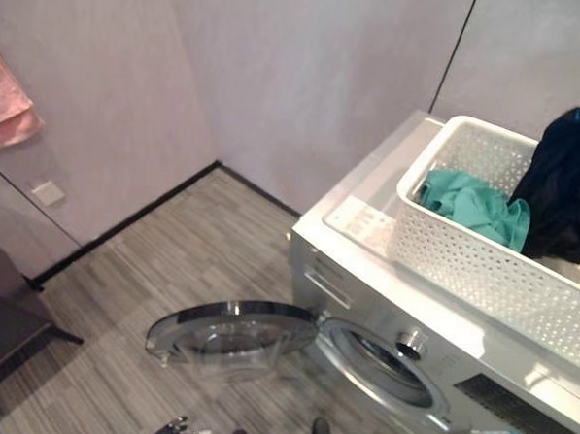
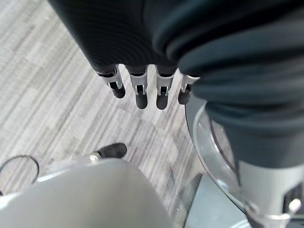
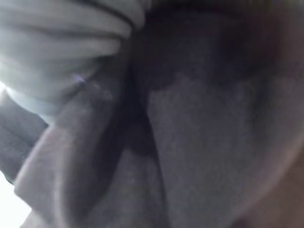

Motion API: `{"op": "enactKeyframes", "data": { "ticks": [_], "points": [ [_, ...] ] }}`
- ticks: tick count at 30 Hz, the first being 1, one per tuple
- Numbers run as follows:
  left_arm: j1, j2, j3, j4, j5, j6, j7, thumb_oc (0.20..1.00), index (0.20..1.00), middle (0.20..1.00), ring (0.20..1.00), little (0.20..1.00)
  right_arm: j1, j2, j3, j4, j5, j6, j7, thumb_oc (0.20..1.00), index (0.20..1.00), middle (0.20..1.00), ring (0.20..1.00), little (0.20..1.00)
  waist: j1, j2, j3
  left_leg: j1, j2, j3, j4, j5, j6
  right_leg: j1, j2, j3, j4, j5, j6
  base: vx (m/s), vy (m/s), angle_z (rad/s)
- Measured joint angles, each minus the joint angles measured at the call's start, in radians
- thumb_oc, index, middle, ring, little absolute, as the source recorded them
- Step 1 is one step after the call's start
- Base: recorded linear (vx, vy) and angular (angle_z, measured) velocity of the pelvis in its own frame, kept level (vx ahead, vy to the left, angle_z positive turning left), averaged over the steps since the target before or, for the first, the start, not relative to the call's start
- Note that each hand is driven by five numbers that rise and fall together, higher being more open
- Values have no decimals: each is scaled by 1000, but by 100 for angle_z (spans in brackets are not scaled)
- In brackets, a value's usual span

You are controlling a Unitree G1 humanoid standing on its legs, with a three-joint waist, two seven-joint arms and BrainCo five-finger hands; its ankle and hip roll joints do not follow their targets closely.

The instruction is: Grab the laundry basket,head to the washer,open it,put in the laundry and shut it.

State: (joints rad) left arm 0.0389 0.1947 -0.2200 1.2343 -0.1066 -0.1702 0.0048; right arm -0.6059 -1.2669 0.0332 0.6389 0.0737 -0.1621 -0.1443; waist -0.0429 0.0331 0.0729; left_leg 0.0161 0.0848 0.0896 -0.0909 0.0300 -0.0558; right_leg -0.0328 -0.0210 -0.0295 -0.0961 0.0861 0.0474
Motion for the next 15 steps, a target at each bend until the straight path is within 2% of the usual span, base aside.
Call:
{"op": "enactKeyframes", "data": {
  "ticks": [1, 3, 6, 11, 15],
  "points": [
    [-5, -4, 0, -3, 6, -1, 19, 1000, 1000, 1000, 1000, 1000, -5, 0, -16, -17, -56, -9, -81, 200, 200, 200, 200, 200, 7, 1, -1, 10, -2, -5, 0, -2, 2, 14, -3, -5, 0, -5, 5, 4, 27, 12],
    [-10, -4, 0, -2, 13, 0, 26, 1000, 1000, 1000, 1000, 1000, -4, -1, -29, -31, -170, 7, -165, 200, 200, 200, 200, 200, 17, 1, -1, 13, -8, -12, 0, -5, 7, 17, -9, -6, 0, -13, 12, -9, 35, 6],
    [-11, -4, -10, -2, 47, 1, 39, 1000, 1000, 1000, 1000, 1000, -33, -2, -5, 1, -295, 37, -235, 200, 200, 200, 200, 200, 22, -2, 1, 16, -15, -11, 0, -5, 8, 19, -15, -5, 0, -11, 15, -3, 9, -1],
    [-28, -4, -31, -2, 47, 1, 59, 1000, 1000, 1000, 1000, 1000, -99, -3, 66, 42, -363, 79, -253, 200, 200, 200, 200, 200, 26, -1, -1, 19, -17, 2, 0, -7, 11, 18, -17, 6, 1, -3, 16, -3, 24, -5],
    [-39, -5, -32, -2, 48, 0, 59, 1000, 1000, 1000, 1000, 1000, -101, -3, 66, 41, -366, 95, -274, 200, 200, 200, 200, 200, 26, -2, -1, 20, -17, 3, 0, -8, 12, 18, -16, 12, 4, -2, 16, 0, 6, -1]
  ]
}}
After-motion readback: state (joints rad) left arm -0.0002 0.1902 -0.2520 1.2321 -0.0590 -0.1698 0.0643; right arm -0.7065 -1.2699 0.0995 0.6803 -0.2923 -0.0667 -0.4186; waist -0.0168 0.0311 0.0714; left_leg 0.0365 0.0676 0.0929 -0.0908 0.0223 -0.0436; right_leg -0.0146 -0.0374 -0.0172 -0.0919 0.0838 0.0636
